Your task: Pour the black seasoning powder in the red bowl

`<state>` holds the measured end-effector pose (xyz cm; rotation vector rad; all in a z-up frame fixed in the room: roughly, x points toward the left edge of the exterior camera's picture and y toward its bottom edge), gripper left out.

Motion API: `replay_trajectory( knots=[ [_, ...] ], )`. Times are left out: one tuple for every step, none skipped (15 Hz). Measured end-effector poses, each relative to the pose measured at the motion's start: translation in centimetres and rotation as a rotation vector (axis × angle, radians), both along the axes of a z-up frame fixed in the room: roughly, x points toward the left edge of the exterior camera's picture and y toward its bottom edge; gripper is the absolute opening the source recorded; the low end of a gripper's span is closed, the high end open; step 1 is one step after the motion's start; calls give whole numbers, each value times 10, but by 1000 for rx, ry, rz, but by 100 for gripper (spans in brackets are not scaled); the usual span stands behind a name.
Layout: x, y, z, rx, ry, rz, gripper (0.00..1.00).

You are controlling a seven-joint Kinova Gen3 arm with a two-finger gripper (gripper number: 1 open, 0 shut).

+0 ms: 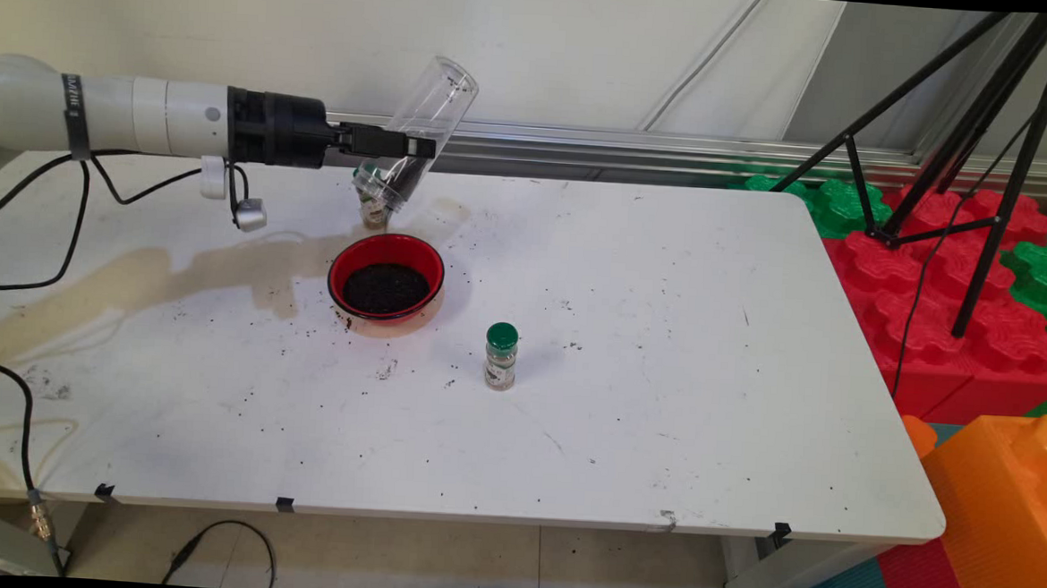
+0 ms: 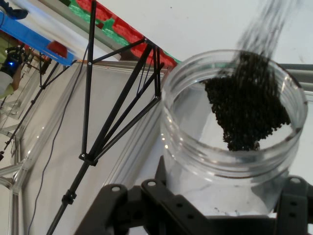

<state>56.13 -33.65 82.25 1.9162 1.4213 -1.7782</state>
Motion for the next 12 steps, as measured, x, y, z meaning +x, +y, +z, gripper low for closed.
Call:
replay_trajectory(
  knots=[
    [0,0,0,-5,-1,-1,0],
    [0,0,1,-11,-4,-3,0],
    [0,0,1,-18,-6,-6,0],
    [0,1,2,-23,-9,-7,0],
    [0,1,2,-30,-12,-9,0],
    [0,1,3,-36,-15,-12,0],
    [0,1,3,-42,-19,-13,0],
    [0,1,3,-46,-21,-15,0],
    [0,2,4,-52,-26,-17,0],
    [1,2,4,-59,-31,-19,0],
    [1,2,4,-67,-36,-22,0],
    [1,2,5,-72,-40,-24,0]
  ],
)
